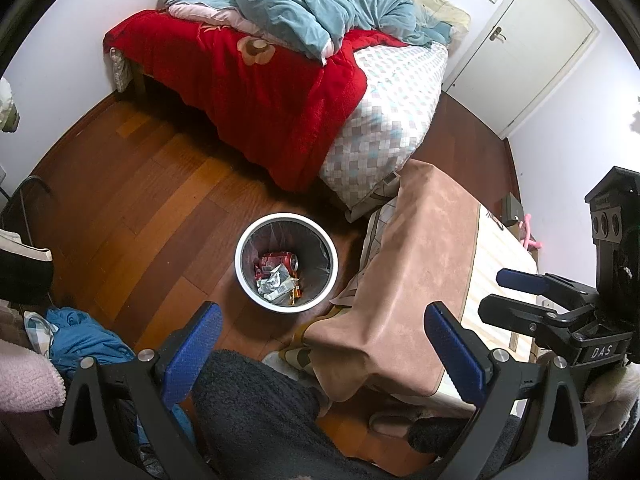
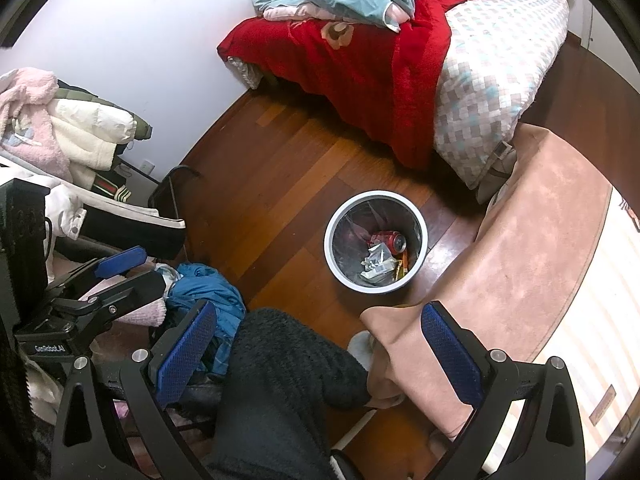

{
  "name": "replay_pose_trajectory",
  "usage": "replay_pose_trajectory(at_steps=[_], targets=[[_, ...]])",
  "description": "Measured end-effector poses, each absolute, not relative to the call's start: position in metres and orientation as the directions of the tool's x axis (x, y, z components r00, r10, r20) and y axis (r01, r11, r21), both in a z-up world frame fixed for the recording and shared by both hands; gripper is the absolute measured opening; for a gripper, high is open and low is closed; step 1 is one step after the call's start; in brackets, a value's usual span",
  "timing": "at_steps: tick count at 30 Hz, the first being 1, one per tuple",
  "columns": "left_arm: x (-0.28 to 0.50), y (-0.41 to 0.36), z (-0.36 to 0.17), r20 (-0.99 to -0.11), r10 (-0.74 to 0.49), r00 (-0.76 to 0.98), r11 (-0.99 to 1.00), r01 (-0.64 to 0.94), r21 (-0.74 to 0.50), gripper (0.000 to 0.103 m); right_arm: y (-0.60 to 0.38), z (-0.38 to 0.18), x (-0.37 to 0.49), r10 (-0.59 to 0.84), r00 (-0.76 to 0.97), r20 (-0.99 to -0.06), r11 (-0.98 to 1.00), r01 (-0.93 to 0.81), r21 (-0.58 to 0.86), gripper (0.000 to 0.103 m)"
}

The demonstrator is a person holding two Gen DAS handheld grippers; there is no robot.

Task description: Collect trash

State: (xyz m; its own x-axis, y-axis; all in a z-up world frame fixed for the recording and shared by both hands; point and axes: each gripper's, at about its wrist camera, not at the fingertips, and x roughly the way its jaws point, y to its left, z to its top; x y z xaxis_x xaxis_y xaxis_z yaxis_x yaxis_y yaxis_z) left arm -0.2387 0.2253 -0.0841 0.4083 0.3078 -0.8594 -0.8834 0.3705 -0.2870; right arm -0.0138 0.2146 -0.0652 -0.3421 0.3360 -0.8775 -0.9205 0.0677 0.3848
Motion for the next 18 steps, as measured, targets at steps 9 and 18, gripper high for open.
replay_pose_trajectory(at_steps=[9, 18], targets=[[-0.2385, 0.2252, -0.0837, -0.858, 0.308, 0.411, 0.374, -0.882, -0.288, 0.103, 0.2147, -0.0631, -0.018, 0.334, -0.348, -0.876, 0.059, -0.92, 0.388, 0.103], [-0.2389, 0.2244, -0.0833, -0.858, 0.31, 0.41, 0.371, -0.883, -0.288, 0.103, 0.2154, -0.0623, -0.0193, 0.333, -0.35, -0.876, 0.059, -0.919, 0.389, 0.103]])
